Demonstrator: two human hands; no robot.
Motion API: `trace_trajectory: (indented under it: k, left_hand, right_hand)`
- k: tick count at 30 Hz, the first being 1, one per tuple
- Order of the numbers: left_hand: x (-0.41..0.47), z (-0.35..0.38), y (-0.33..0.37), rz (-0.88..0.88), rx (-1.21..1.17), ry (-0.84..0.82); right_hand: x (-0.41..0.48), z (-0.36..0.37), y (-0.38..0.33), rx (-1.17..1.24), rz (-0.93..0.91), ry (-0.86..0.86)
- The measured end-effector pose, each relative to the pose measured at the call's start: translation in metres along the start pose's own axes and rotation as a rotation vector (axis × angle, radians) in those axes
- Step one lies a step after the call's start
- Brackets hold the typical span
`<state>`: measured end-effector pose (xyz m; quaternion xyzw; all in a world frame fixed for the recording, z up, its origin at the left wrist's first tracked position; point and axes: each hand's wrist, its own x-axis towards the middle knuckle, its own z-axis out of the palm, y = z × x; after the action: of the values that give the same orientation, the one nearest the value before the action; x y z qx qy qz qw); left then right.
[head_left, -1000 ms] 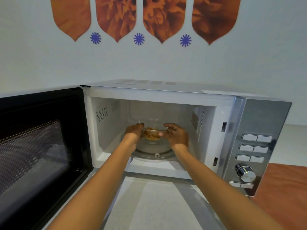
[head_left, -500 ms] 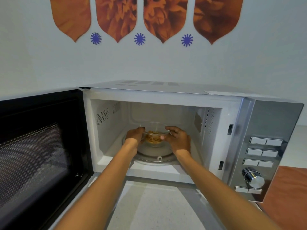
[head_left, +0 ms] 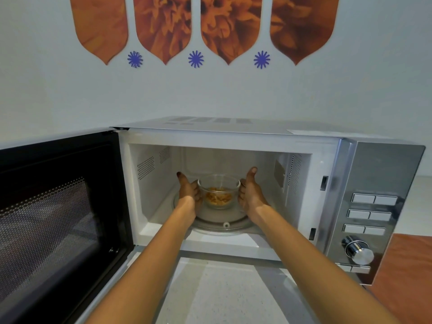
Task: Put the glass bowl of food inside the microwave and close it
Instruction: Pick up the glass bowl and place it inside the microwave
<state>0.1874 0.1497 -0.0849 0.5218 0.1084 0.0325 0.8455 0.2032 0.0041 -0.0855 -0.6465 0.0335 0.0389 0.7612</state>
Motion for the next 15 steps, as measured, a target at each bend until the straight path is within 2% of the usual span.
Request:
trace_trajectory:
  k: [15]
  left_hand:
    - [-0.0071, 0.0037, -0.0055, 0.041, 0.021, -0.006]
  right_hand:
    - [-0.0075, 0.0015, 0.0046, 0.124, -0.036, 0.025]
